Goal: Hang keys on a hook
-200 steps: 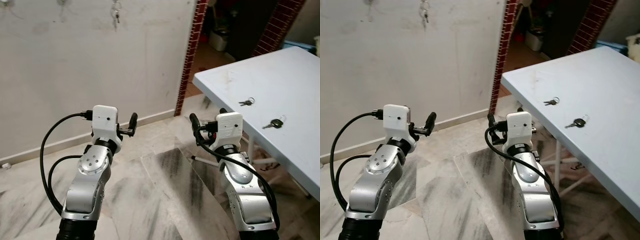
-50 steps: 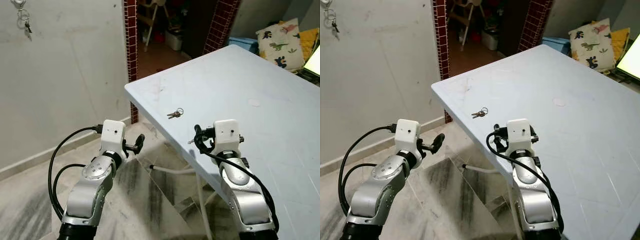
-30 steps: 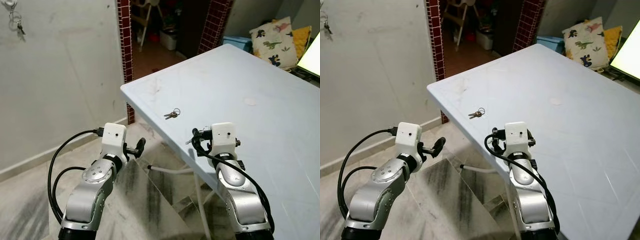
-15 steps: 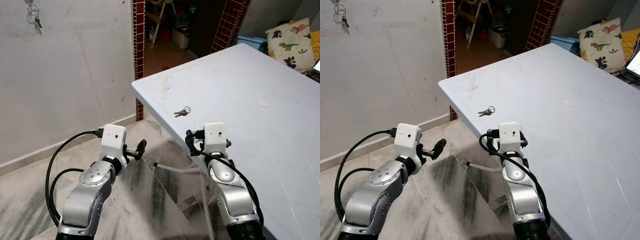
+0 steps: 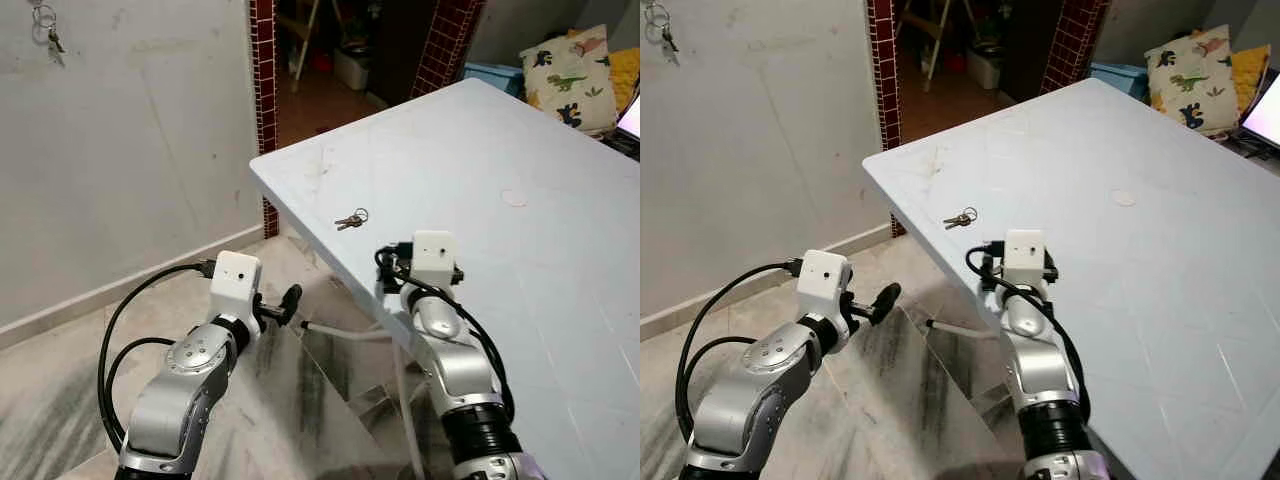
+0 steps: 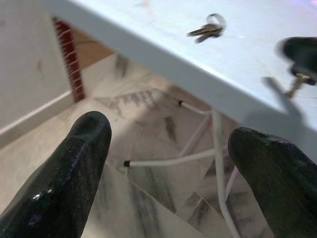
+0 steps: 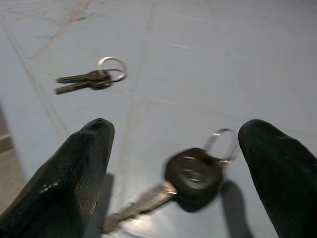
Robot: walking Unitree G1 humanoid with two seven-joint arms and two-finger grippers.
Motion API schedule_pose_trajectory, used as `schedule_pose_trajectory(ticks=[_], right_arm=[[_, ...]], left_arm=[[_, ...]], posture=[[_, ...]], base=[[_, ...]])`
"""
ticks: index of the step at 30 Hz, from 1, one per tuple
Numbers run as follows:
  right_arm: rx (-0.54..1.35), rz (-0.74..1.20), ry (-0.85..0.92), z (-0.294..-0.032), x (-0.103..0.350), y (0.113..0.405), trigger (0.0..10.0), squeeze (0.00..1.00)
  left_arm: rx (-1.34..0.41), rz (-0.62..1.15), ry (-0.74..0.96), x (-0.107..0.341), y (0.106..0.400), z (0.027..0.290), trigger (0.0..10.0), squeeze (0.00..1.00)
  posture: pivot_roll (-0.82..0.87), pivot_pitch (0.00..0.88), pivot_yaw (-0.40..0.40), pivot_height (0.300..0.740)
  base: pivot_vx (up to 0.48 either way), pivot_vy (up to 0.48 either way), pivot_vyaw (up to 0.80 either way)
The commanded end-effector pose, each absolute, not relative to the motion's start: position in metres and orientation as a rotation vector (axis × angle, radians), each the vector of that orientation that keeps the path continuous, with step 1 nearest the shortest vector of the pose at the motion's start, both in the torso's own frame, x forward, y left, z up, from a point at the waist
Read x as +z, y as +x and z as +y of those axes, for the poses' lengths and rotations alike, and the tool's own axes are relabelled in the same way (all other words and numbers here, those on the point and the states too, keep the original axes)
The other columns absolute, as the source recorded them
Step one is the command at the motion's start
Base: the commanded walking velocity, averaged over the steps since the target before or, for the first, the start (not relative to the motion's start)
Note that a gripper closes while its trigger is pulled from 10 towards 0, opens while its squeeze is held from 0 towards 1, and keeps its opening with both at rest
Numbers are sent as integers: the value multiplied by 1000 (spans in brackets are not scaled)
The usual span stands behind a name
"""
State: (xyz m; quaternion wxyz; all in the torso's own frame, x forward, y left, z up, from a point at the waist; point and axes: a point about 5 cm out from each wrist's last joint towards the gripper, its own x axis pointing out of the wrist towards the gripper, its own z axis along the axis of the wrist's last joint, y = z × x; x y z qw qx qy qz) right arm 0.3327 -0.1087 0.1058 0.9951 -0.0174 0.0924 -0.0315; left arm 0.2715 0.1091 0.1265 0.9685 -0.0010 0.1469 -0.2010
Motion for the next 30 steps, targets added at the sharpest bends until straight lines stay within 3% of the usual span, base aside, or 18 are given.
schedule_pose_trajectory(ticks=[1,10,25,30], right_arm=[[-100,201,-16,-113,102,335,10000,0],[-233,254,-24,-127,93,338,10000,0],[-243,274,46,-121,89,345,10000,0],[-252,275,63,-120,91,349,9333,0]], left_arm=[[-469,247,21,136,270,101,10000,0],[-542,272,50,134,264,95,10000,0],[-556,269,63,134,265,95,10000,0],[-554,266,66,134,265,96,10000,0]], posture=[[219,103,-53,740],[229,98,-53,740],[234,91,-52,740],[236,90,-53,740]], base=[[0,0,0],[0,0,0],[0,0,0],[0,0,0]])
